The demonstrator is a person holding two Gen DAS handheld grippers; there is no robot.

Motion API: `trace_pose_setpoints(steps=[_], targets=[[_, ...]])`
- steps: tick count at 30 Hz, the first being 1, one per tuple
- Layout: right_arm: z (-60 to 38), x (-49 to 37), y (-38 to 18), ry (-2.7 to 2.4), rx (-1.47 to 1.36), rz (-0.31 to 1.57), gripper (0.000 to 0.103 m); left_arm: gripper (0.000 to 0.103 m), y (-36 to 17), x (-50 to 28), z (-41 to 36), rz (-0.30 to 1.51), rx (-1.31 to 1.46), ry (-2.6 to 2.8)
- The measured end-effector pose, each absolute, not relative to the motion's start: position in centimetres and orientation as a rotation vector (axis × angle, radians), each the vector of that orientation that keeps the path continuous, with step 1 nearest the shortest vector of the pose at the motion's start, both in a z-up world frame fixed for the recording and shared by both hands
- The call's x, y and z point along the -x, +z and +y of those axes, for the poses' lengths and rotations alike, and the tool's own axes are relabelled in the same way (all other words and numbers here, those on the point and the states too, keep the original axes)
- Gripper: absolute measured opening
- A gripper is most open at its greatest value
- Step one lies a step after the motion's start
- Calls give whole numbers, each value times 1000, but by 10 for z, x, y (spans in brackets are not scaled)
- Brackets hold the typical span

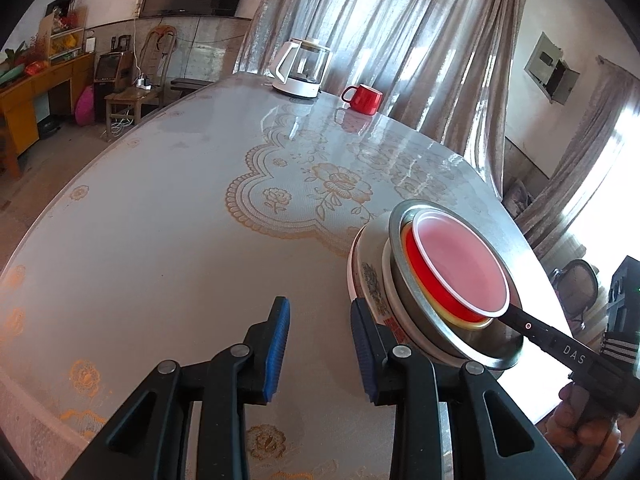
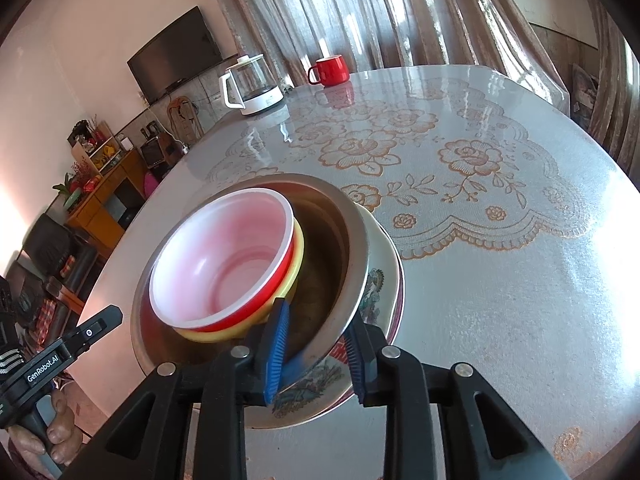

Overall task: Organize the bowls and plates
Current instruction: 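Open the right gripper and withdraw it from the basin rim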

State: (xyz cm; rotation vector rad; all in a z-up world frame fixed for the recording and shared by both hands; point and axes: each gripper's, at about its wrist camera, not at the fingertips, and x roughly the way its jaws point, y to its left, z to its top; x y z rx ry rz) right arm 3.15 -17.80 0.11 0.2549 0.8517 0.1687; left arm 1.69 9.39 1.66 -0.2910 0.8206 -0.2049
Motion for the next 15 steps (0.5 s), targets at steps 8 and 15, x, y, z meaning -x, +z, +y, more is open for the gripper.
trace_pose_setpoints(steps=[8,15], targets=[[-178,-20,7,135,-238,822,29,33,15,-6,91,814,266,-182],[-178,-2,19,71,-213,768,32,39,28,5,82,781,222,-168]])
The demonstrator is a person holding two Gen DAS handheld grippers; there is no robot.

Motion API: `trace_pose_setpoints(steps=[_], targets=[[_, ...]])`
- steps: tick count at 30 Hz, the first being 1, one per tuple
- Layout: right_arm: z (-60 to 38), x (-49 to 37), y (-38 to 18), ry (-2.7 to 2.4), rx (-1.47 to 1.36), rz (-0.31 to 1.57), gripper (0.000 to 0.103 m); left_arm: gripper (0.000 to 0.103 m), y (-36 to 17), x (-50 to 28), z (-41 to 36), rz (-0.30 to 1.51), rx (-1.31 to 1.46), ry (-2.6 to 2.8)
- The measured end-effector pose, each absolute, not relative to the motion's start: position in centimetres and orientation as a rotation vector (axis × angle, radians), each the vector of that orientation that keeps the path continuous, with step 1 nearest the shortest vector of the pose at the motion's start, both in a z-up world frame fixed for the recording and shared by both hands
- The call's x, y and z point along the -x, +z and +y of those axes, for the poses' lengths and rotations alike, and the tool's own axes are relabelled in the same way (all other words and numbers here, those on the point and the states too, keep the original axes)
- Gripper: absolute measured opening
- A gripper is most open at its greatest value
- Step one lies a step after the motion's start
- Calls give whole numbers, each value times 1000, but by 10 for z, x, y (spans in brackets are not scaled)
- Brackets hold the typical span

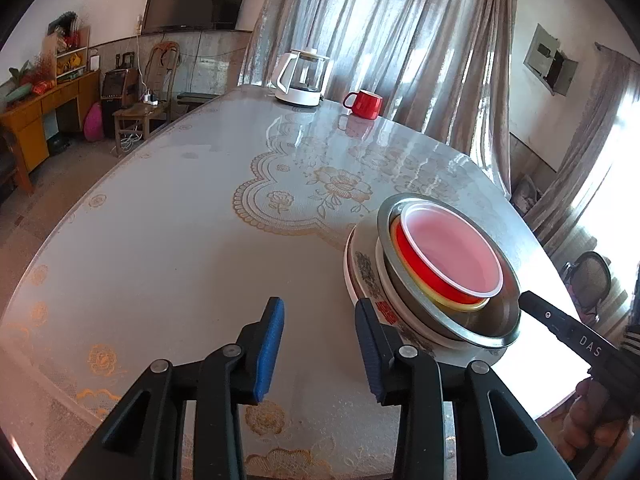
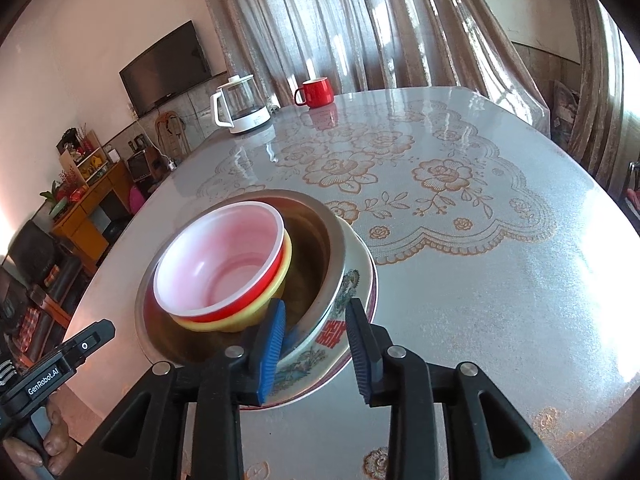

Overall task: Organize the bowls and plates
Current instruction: 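Open the right gripper and withdraw it from the basin rim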

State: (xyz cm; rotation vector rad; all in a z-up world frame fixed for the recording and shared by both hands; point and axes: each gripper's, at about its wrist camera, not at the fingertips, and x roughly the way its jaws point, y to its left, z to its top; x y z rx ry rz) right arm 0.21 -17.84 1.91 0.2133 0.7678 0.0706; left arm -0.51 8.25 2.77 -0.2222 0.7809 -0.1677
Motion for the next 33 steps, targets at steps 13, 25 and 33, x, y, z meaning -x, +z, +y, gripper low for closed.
trace_pose_setpoints(steps=[13,25,33], targets=[[-151,30,31,0,-100,624,38,51,39,26,52,703,93,-116],[-158,37,28,-83,-143,619,39,64,39,32,24,644,18,-75],[-152,36,24,-71,-118,614,39,65,36,30,20,637,-3,-51]])
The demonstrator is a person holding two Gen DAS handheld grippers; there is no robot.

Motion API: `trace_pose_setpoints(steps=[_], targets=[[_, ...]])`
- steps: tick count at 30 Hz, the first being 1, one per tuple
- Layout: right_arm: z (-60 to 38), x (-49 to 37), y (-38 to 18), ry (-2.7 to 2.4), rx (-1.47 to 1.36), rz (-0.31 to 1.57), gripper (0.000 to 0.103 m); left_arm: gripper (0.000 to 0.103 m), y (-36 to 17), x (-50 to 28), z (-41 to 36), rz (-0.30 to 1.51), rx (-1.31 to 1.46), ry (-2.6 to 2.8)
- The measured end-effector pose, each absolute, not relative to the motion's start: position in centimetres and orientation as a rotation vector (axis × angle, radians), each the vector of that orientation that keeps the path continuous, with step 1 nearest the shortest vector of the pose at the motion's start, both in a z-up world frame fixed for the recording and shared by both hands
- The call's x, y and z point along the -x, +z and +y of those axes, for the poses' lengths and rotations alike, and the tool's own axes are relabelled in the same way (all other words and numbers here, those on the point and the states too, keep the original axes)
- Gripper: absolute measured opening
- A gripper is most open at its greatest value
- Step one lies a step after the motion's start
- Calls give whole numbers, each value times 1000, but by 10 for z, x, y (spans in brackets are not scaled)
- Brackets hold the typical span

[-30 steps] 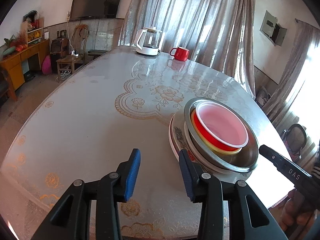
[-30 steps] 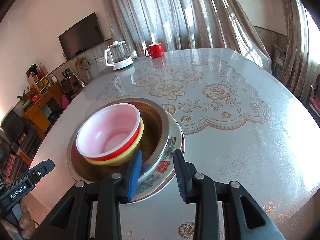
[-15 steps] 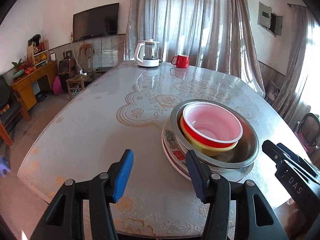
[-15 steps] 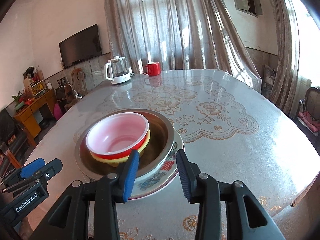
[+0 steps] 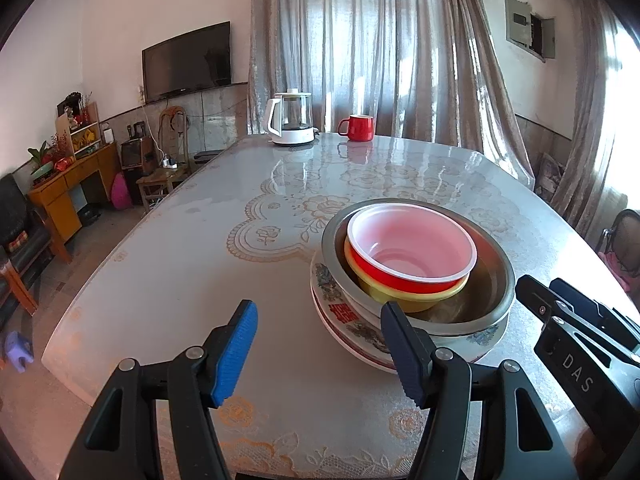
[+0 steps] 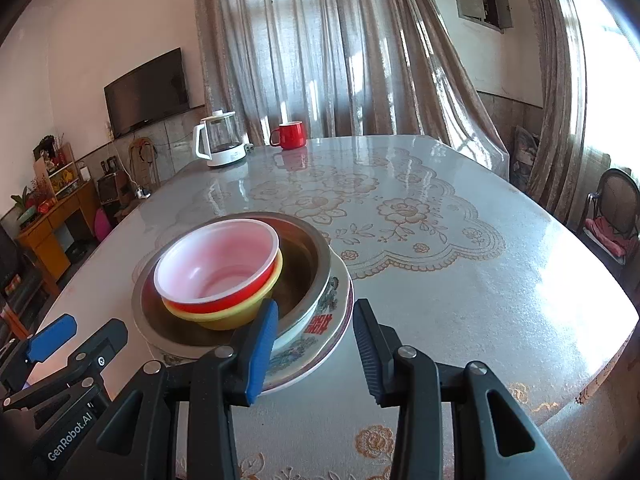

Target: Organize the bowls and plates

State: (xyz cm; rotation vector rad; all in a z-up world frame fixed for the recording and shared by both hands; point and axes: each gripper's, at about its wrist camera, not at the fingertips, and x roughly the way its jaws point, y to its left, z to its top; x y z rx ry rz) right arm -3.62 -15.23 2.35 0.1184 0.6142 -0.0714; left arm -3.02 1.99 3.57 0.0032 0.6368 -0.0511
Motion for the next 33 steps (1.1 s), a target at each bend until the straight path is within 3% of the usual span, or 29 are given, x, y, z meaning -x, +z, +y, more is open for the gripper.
trace_pose_setpoints(steps=[33], targets=[[-147,29,19,-38,-105,621,39,77,25,25,18,651,-16,-36]])
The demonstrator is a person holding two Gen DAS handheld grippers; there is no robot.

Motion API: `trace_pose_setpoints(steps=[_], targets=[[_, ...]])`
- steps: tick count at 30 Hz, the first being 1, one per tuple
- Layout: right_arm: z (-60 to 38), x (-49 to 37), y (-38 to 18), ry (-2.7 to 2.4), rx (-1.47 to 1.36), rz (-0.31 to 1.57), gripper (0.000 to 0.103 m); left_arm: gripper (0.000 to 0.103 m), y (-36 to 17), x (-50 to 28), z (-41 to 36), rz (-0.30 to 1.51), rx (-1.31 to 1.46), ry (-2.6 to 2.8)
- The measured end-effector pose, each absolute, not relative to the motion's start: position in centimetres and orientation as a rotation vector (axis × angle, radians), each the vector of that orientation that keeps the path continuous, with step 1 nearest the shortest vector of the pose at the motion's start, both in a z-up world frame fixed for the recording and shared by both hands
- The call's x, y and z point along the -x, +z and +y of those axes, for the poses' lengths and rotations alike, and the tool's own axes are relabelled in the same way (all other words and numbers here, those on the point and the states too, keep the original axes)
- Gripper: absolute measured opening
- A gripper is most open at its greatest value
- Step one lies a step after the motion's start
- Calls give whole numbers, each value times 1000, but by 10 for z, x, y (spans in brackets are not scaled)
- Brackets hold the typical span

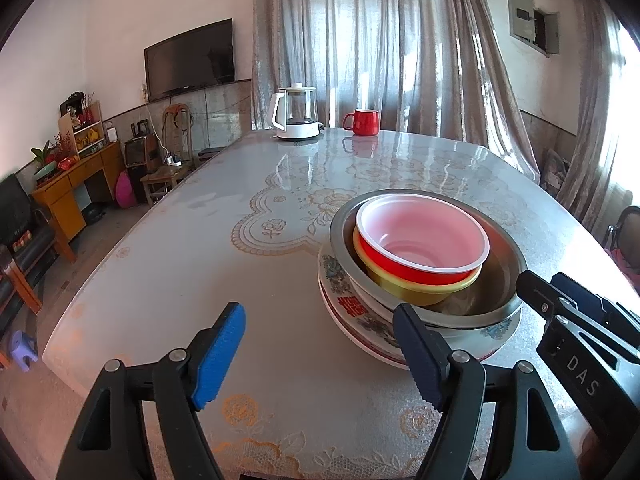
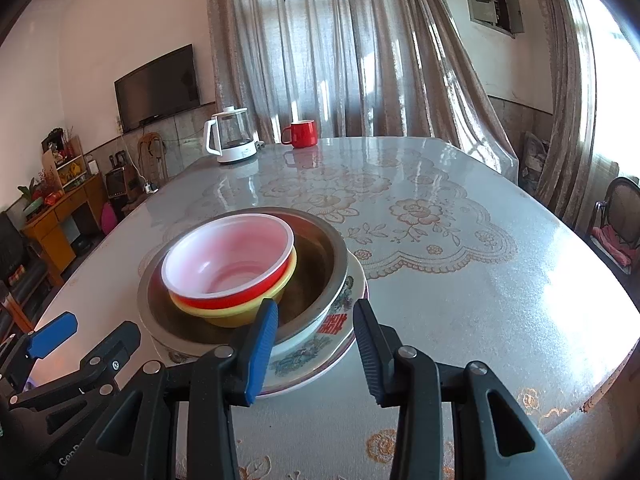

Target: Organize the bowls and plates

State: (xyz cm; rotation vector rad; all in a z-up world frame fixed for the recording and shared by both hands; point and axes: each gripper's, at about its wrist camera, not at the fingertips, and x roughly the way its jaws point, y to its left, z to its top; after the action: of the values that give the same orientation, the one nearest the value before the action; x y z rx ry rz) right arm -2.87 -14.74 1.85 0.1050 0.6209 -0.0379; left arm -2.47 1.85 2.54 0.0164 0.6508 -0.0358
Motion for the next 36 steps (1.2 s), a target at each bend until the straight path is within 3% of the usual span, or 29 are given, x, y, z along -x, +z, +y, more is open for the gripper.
trace_pose_setpoints(steps=[36], targets=[[-146,29,14,-30,-113,626,39,79,27,29,19,609,-8,-54]])
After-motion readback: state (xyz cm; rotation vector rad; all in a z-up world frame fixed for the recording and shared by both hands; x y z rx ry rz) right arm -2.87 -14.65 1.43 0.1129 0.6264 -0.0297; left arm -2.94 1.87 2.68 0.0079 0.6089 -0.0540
